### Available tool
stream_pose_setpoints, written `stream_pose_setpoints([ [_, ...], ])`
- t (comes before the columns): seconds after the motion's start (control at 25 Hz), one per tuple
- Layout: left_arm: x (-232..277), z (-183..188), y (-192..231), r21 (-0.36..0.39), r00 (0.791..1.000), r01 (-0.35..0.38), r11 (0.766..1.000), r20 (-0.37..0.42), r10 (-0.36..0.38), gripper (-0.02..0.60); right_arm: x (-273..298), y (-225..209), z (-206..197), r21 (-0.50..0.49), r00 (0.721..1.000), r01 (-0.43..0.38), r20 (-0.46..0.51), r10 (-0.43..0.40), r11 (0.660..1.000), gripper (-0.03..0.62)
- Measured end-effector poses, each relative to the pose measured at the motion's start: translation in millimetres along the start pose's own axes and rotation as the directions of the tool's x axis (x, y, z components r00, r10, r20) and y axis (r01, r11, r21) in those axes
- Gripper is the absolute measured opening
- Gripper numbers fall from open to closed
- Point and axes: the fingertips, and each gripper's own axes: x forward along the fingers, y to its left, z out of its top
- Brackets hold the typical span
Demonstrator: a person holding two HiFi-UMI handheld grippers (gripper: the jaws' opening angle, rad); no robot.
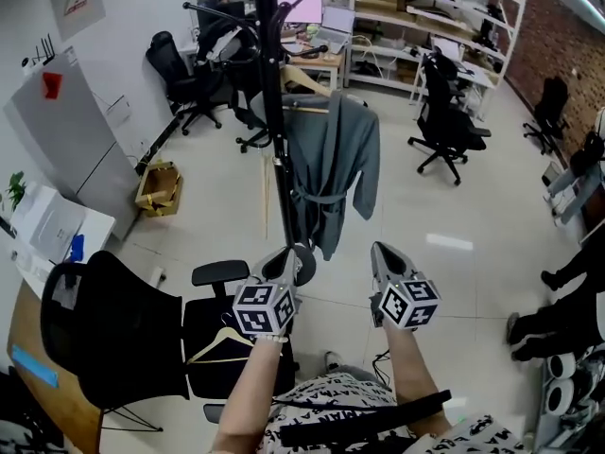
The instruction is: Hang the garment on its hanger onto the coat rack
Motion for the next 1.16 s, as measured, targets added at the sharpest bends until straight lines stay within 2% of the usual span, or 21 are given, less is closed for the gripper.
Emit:
stream_pose_setpoints([
  [0.2,-14.5,-13.8,5.0,-0.031,1.0,0.0,1.0,-0.017,0.0,-0.012,-8.8,6.8,-4.6,-0.042,0.999,0.023,-0.027,-0.025,0.999,0.0],
  [0.36,-20.9,-13.8,5.8,-0.041,1.0,0.003,0.999,-0.007,-0.003,-0.012,-4.5,20.5,-10.0,-0.072,0.999,0.007,-0.048,-0.011,0.997,0.0],
  [0.88,-21.4,-11.6,-0.2,-0.066,1.0,0.022,0.998,0.004,-0.022,-0.012,-3.2,27.1,-14.1,-0.075,0.998,0.001,-0.067,-0.006,0.997,0.0],
  [1.16,-14.9,-7.7,-14.5,-0.091,0.999,0.035,0.995,0.015,-0.034,-0.011,-9.4,15.9,-10.8,-0.064,0.997,0.0,-0.072,-0.005,0.998,0.0],
])
